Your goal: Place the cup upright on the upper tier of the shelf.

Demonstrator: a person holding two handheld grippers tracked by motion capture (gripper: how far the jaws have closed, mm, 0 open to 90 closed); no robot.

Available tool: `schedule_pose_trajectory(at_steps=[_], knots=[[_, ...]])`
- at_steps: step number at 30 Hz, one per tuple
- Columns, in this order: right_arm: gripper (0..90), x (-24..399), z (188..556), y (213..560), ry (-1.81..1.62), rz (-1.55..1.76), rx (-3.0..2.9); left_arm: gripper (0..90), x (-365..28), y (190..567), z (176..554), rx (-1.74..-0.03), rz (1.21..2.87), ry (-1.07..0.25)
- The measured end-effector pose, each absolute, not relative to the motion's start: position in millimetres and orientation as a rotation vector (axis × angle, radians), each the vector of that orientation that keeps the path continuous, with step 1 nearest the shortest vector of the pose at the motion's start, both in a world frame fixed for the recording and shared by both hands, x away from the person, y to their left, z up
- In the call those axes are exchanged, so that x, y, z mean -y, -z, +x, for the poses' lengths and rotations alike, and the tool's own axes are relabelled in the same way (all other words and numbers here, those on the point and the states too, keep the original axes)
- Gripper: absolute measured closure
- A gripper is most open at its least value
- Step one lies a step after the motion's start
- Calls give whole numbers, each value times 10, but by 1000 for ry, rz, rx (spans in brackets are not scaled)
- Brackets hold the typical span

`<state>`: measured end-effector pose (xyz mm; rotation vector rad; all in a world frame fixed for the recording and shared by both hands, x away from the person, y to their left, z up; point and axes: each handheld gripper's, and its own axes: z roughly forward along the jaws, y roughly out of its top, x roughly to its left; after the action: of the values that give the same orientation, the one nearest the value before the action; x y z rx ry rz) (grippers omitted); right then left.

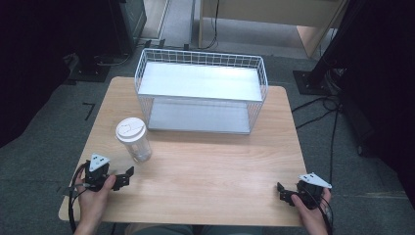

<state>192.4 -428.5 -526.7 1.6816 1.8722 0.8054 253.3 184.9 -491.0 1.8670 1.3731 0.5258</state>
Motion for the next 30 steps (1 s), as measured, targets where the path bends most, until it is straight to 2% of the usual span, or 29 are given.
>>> schedule_pose_trajectory(at_steps=[9,22,24,30], knots=[[0,4284,1924,5267,-805,1681,-1871,0,-1735,4783,2625,-1262,1813,-495],[1,4284,1924,5267,-806,1681,-1871,0,-1577,4715,2803,-1167,1790,-547],[1,4284,1924,5267,-806,1681,-1871,39,-1574,4720,2821,-1162,1762,-565],[0,4285,1924,5267,-805,1681,-1872,67,-1545,4733,2874,-1163,1703,-587]])
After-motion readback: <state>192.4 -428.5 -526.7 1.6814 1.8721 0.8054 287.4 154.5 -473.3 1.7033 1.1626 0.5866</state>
